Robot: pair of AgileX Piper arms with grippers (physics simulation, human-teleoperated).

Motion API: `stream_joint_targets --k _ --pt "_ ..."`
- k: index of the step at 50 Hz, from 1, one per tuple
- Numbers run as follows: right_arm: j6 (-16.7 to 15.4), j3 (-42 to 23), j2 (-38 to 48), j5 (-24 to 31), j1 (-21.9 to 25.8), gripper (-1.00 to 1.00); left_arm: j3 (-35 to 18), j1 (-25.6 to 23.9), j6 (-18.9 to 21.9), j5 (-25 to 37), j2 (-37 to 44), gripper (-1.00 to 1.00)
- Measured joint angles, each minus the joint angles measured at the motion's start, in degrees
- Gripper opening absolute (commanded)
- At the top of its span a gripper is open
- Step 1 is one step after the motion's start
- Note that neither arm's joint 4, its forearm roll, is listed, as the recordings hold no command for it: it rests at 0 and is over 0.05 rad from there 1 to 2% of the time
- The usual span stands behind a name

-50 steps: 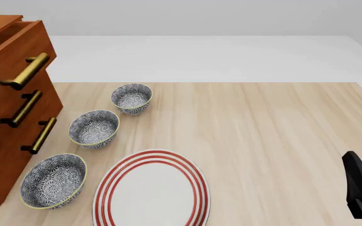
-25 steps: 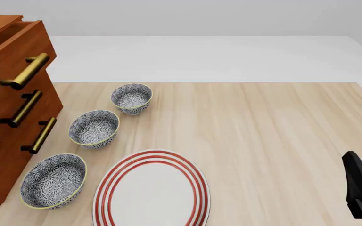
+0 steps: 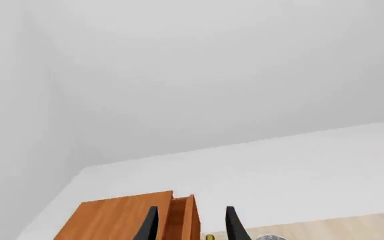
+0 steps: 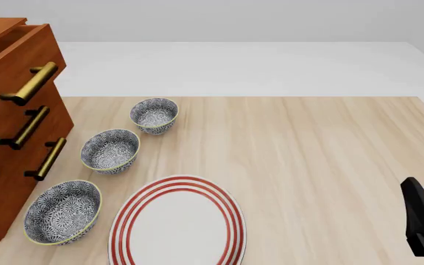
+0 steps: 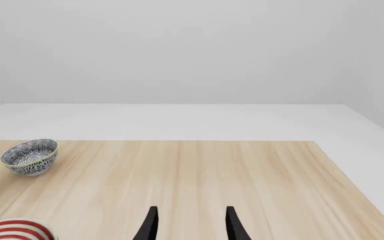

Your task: Open the top drawer of the cabinet.

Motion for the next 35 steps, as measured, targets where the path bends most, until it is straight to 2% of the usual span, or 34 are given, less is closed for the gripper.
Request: stream_joint_targets --k 8,16,25,35 --pt "0.0 0.0 0.0 0.0 0.0 1.00 -6.9 1.1 -8.0 6.7 2.0 1.00" --pt "0.0 0.0 0.0 0.0 0.0 1.00 -11.6 0.6 -12.4 13.3 4.1 1.00" --pt "0.0 0.0 0.0 0.0 0.0 1.00 -13.8 -0.5 -15.0 19.4 5.7 1.00" --pt "0.0 0.0 0.0 0.0 0.0 1.00 -14.0 -1.5 -16.1 23.2 6.7 1.00"
